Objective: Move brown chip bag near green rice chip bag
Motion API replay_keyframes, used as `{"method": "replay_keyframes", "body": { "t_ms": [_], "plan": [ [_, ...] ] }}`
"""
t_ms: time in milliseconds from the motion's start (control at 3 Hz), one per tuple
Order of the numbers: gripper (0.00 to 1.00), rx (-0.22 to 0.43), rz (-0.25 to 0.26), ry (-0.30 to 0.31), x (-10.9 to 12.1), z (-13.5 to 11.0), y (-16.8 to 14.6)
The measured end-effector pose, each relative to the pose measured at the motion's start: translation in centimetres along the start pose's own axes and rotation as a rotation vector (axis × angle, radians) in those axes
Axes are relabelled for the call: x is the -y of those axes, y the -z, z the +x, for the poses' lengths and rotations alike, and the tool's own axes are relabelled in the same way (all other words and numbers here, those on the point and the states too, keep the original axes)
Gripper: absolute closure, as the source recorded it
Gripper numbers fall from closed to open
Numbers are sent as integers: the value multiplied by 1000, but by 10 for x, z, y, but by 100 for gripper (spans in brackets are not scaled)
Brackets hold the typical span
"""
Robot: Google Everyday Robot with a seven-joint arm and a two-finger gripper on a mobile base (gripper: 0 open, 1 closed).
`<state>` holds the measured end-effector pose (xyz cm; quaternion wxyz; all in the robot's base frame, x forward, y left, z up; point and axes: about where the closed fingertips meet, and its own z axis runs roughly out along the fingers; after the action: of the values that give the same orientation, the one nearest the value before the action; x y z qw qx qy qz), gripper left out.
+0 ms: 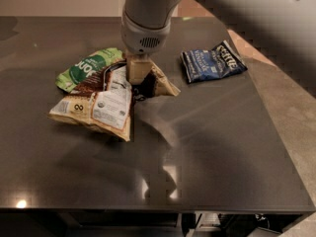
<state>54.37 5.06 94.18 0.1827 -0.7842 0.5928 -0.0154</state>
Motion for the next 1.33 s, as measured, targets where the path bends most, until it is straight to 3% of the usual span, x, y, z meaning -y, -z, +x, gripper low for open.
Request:
{"method": "replay_keyframes", "body": {
  "t_ms": [333,667,1333],
  "plan": [
    [100,-1,31,-44,31,-4,-10],
    [84,8,63,-78,56,-5,-14],
    [37,3,83,-86,83,-7,-23]
  ]
}}
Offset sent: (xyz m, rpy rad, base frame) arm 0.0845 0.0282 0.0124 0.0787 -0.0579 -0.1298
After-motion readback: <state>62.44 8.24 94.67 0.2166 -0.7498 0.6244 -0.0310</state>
